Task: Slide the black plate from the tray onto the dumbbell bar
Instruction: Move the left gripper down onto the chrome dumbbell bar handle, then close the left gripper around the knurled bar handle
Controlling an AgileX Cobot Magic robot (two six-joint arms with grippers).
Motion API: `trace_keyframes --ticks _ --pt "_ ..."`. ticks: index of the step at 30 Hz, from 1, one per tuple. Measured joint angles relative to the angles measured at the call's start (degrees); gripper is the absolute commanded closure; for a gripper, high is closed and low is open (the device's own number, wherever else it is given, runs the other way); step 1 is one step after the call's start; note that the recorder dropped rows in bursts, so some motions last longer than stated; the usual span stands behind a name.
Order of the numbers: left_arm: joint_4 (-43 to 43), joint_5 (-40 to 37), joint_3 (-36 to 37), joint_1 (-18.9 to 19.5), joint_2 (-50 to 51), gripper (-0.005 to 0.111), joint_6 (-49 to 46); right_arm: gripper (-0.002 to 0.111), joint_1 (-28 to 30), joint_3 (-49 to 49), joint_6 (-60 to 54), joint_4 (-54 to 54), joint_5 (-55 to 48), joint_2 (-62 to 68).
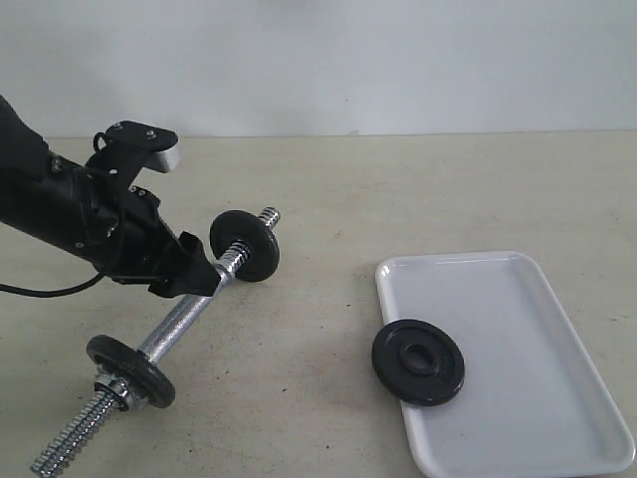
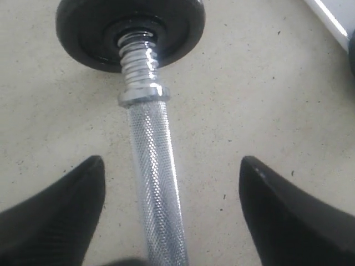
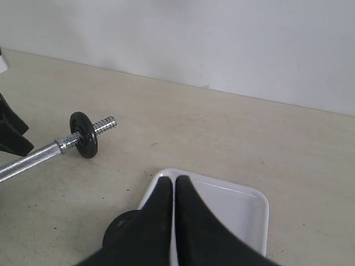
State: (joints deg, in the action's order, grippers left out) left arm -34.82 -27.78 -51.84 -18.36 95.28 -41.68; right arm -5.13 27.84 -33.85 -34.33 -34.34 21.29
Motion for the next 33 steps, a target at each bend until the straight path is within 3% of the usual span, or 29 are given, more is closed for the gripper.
trace_keyframes --ticks 15,29,33 --pt "0.00 1.21 0.00 0.00 8.83 0.043 0.63 0.109 0.00 0.00 -0.21 0.00 -0.83 0.00" --pt "-0.76 5.25 -0.10 0.00 11.12 0.043 0.73 0.109 0.00 0.00 -0.52 0.00 -0.83 0.00" --pt "-2.04 6.19 -0.10 0.00 11.12 0.048 0.73 0.109 0.00 0.00 -0.63 0.00 -0.83 0.00"
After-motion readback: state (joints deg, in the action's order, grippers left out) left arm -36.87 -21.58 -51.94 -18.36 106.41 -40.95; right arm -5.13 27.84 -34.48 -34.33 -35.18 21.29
